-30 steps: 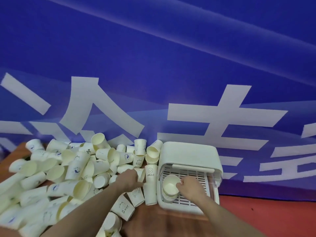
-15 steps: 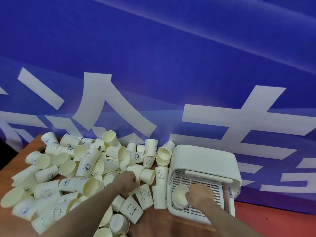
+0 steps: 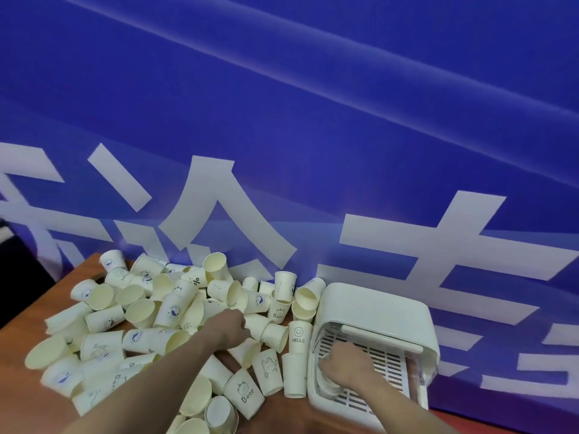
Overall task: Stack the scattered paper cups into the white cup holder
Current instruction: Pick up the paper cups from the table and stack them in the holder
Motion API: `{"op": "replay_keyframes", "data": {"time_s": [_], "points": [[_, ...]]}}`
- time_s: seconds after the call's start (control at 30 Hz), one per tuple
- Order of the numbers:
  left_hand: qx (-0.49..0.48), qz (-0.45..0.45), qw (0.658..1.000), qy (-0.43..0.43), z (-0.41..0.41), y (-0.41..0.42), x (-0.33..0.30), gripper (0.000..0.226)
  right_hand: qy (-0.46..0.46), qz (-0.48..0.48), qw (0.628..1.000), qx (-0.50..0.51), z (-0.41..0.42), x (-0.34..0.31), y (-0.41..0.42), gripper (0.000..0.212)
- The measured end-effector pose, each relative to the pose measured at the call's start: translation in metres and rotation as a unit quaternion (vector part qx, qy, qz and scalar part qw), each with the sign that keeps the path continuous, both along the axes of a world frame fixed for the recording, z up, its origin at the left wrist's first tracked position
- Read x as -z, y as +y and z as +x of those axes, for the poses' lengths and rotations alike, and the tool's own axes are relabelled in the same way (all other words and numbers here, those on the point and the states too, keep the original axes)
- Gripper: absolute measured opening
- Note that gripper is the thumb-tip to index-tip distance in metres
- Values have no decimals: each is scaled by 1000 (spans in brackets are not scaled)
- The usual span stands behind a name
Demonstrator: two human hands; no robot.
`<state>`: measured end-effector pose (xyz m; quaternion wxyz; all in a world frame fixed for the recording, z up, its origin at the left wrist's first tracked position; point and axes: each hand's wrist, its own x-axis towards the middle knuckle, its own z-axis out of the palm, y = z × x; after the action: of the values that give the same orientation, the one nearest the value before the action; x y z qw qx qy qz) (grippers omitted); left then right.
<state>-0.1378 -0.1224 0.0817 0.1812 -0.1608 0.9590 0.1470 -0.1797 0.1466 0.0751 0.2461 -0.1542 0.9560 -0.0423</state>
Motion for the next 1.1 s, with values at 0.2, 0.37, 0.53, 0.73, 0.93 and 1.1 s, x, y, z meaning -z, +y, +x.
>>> {"op": "replay_keyframes", "data": {"time_s": [0.2,0.37,0.53,0.73,0.93,1.1], "points": [[-39,-25,999,15,29,-29,-19,37,26,-88,994,-59,8,-38,-55,23],[-94,-36,995,23,57,-71,-30,27,32,-153,986,-56,7,-49,-100,27],[-129,-46,991,9,89,-115,-36,32,47,-152,984,-77,12,-52,-151,24],[-118,-57,991,-19,109,-163,-29,34,37,-120,987,-104,22,-33,-208,23],[-12,-115,992,-50,93,-194,0,33,38,-82,990,-108,12,-11,-259,15],[44,-71,992,-91,66,-209,15,50,49,-56,993,-95,-5,6,-291,20]]}}
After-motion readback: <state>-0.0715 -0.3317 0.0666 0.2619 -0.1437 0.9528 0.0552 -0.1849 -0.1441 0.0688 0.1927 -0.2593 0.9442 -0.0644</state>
